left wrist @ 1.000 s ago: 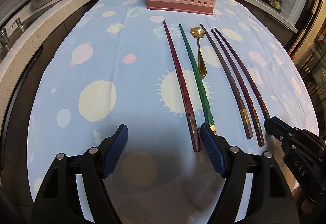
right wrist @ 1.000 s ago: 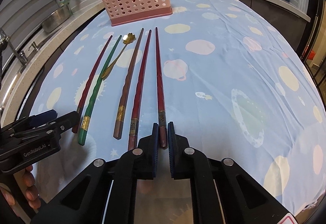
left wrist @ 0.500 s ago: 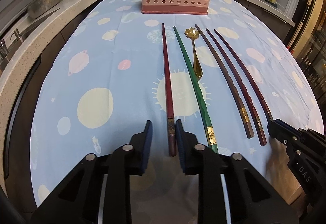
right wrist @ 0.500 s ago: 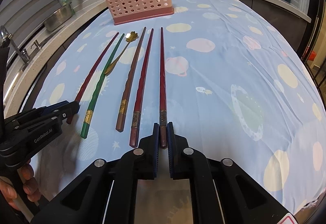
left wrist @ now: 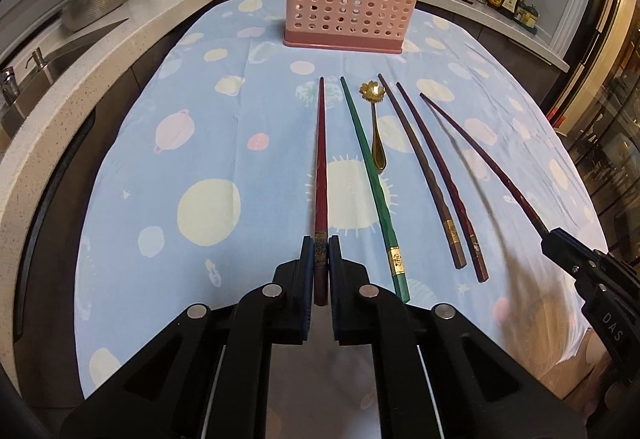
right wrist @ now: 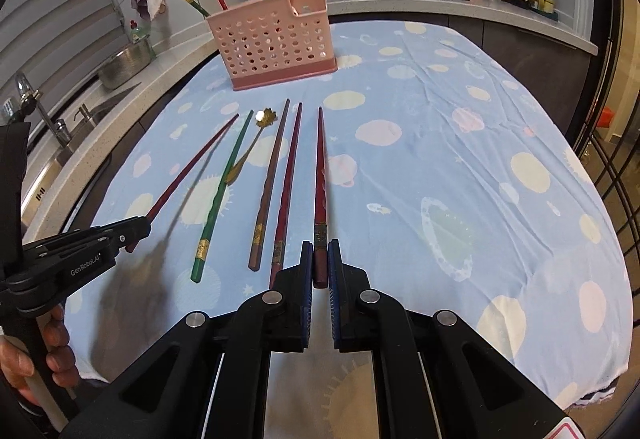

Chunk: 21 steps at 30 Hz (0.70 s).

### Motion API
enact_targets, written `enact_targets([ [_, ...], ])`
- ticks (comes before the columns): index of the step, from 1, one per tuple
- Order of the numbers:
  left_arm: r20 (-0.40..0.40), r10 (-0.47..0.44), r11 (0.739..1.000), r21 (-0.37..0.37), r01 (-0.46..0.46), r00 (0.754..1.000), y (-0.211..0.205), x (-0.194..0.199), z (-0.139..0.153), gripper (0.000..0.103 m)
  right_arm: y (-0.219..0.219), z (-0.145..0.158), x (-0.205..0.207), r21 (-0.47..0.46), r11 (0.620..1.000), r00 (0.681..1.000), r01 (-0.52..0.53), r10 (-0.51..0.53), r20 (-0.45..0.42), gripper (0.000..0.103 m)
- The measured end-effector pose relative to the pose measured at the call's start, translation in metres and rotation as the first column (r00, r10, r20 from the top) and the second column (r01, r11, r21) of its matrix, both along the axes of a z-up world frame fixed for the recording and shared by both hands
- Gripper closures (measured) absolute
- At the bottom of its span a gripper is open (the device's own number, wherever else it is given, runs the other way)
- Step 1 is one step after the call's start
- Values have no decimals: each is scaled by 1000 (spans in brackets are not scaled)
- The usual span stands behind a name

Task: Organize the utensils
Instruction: 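Grasp a dark-red chopstick with the right tool while the left tool grasps another dark-red chopstick, then lift both dark-red chopsticks toward the pink holder with both tools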

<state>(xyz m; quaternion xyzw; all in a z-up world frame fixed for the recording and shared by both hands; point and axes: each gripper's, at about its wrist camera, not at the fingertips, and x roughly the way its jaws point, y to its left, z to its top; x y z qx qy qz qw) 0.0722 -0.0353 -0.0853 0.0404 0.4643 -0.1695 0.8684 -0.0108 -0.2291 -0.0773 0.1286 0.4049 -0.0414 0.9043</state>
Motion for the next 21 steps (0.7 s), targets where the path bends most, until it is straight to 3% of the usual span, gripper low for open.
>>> enact_targets([
  [10, 83, 12, 999, -38, -8, 997, 7, -9, 51, 96, -8, 55, -10, 35, 999, 991, 13, -17, 131, 96],
  [21, 132, 24, 997, -74, -15, 991, 13, -17, 89, 96, -13, 91, -22, 40, 999, 976, 30, -38, 214, 96],
])
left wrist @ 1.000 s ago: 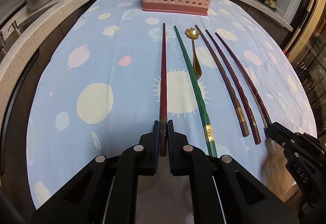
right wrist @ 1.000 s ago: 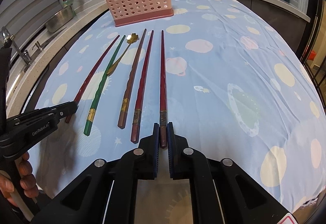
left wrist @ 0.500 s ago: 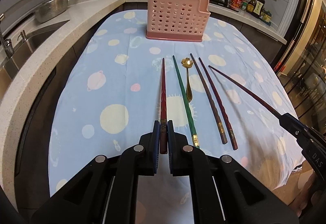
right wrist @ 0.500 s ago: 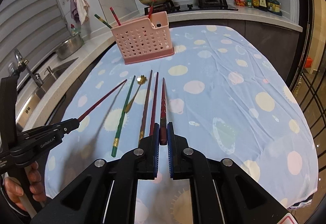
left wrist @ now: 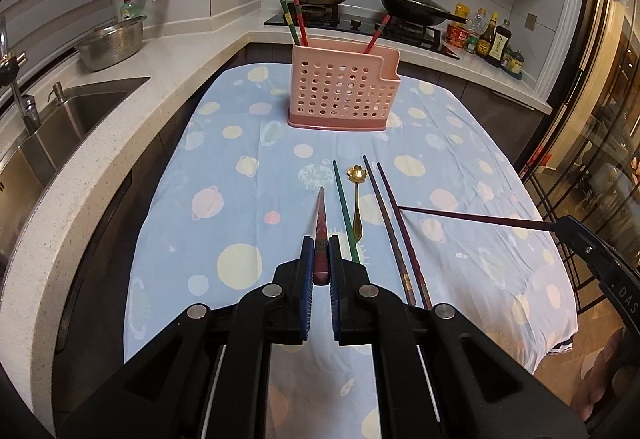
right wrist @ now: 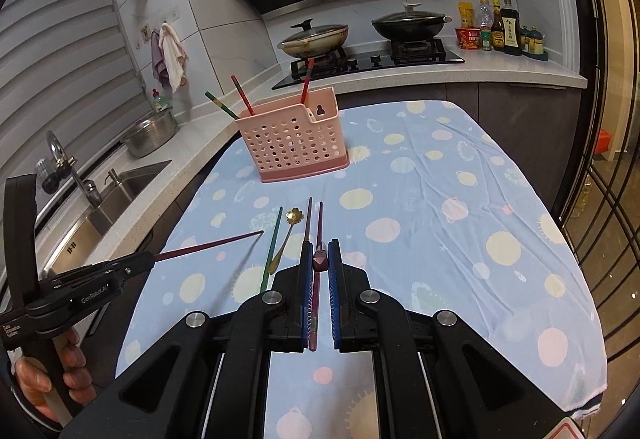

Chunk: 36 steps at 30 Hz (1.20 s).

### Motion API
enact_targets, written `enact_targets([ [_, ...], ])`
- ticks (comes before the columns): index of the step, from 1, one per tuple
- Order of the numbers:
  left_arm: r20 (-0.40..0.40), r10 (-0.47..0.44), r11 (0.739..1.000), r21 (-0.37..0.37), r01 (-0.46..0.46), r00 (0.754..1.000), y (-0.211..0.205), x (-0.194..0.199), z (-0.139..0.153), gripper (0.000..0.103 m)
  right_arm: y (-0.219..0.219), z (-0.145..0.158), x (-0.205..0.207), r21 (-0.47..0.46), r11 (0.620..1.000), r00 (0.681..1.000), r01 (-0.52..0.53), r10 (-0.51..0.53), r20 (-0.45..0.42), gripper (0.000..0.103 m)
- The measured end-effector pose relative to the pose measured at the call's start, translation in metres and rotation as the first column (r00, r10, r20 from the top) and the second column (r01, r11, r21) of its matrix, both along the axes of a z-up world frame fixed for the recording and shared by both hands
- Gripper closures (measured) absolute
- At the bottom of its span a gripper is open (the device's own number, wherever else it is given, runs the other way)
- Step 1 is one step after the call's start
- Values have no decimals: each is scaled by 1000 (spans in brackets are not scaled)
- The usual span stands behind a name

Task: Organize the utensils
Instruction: 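Lift both dark-red chopsticks toward the pink holder with both tools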

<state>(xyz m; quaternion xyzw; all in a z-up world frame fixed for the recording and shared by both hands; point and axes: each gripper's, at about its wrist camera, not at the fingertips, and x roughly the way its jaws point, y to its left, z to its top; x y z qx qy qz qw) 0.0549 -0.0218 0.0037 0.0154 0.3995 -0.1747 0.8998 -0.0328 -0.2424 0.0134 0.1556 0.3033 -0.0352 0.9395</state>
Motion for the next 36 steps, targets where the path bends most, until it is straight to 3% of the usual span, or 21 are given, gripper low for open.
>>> enact_targets([
  [23, 54, 32, 996, -83, -28, 998, 20, -6, 46, 96, -6, 46, -19, 25, 1000, 992, 7, -10, 123, 96],
  [36, 132, 33, 993, -113, -18, 991, 23, 7, 82, 96, -16, 69, 4, 33, 999, 983, 7, -12, 185, 96],
])
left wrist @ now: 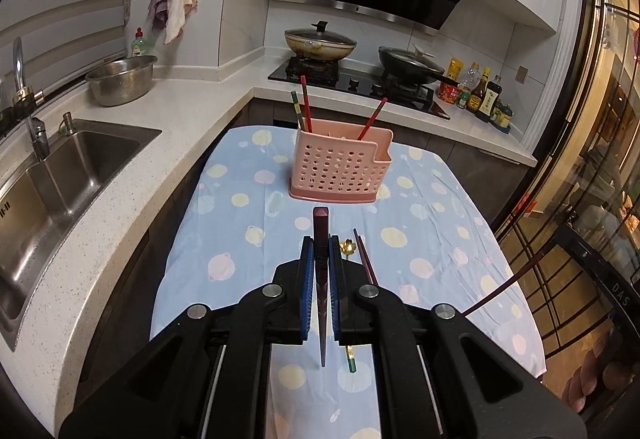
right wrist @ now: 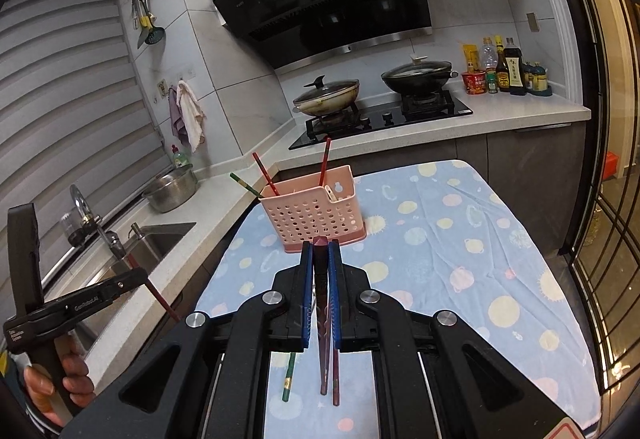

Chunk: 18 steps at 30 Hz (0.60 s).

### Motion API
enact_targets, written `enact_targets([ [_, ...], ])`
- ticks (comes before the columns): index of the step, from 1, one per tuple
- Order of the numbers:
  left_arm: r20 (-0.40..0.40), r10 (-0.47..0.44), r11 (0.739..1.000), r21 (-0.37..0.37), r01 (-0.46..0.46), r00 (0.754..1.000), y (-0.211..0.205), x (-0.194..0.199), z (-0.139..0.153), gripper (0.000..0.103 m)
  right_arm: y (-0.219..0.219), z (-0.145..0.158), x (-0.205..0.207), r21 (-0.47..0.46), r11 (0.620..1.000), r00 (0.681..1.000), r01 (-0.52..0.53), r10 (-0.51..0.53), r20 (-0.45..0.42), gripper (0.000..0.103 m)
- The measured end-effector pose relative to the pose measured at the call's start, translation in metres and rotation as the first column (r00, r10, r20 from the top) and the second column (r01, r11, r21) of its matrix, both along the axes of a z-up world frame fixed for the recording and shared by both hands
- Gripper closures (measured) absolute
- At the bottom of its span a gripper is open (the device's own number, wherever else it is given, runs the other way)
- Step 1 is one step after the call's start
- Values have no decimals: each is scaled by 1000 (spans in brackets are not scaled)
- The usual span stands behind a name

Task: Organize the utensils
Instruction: 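Lift both dark-red chopsticks toward the pink holder with both tools, then lower both chopsticks into the pink holder and open both tools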

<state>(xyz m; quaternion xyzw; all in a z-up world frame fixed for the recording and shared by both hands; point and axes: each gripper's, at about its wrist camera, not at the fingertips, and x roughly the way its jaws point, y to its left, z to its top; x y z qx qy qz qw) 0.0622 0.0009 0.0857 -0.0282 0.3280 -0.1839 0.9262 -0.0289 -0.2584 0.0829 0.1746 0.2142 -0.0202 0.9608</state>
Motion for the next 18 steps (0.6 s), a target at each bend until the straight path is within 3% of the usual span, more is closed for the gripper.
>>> enact_targets([
  [11, 120, -4, 999, -31, 8, 993, -14, 39, 52, 96, -20, 25, 51, 32, 999, 998, 6, -8, 62, 96],
  [18, 223, 0, 999, -33, 7, 975, -36, 79, 88, 96, -31, 54, 101, 31, 999, 992, -5, 1, 125, 96],
])
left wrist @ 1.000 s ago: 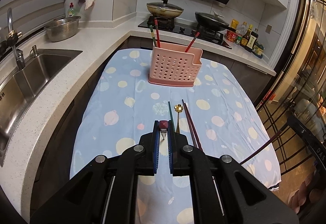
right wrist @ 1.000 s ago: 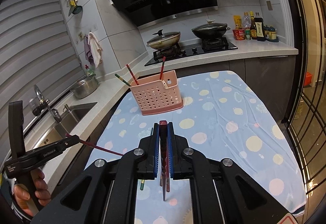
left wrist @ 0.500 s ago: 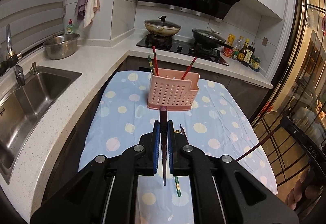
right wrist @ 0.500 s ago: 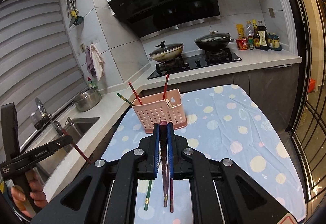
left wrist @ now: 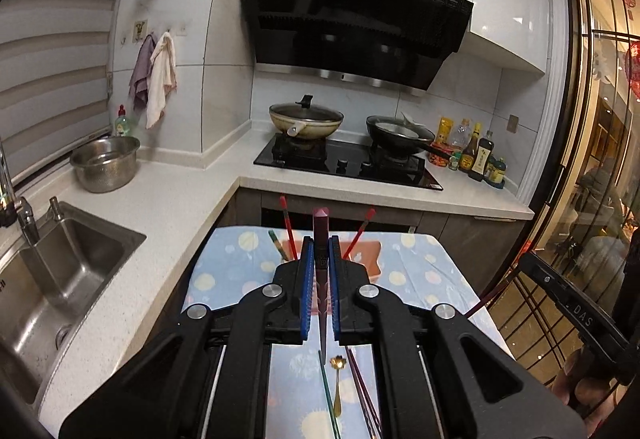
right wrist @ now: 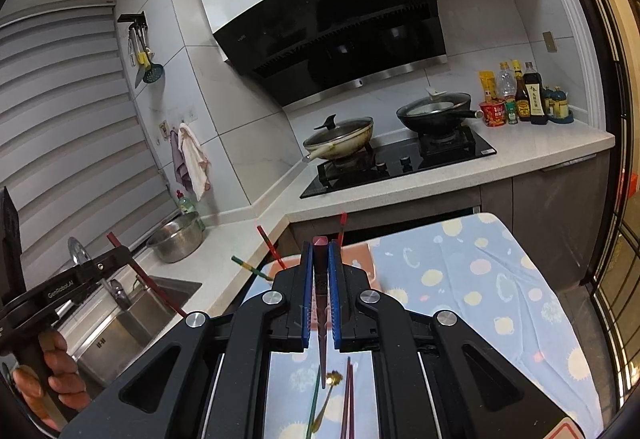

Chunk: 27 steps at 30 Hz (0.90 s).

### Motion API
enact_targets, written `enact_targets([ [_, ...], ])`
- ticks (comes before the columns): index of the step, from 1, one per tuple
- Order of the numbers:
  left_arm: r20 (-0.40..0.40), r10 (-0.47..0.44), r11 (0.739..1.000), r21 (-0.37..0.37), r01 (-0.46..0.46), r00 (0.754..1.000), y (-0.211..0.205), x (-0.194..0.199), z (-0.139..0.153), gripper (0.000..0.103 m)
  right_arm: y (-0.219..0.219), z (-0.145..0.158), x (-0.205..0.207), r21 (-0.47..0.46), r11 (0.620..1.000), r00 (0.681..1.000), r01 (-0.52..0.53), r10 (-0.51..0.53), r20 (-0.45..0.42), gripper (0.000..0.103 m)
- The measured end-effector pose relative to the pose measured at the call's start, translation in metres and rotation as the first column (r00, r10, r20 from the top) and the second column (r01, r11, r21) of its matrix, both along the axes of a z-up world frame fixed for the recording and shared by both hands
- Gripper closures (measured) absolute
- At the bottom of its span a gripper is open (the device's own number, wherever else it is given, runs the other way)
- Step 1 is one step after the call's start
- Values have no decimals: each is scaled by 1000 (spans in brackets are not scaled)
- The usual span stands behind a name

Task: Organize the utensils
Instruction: 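Lower both chopsticks into the pink holder and open both tools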

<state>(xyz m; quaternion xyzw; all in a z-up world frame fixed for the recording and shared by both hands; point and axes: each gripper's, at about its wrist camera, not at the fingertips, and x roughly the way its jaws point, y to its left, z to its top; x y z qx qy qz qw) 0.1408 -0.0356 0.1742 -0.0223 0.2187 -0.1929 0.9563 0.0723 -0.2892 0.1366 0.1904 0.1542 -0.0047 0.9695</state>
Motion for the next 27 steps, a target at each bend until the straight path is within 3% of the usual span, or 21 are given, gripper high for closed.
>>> enact_targets([
  [13, 119, 5, 1000, -21, -3, 993, -33, 79, 43, 96, -7, 41, 104, 2, 1000, 997, 5, -6, 79, 96],
  [19, 131, 6, 1000, -14, -5, 991, -47, 117, 35, 96, -4, 38, 144, 6, 1000, 997, 13, -13, 75, 96],
  [27, 93, 9, 1000, 11, -10, 996, -60, 145, 8, 96, 4, 4, 182, -11, 1000, 1000, -4, 4, -1, 96],
])
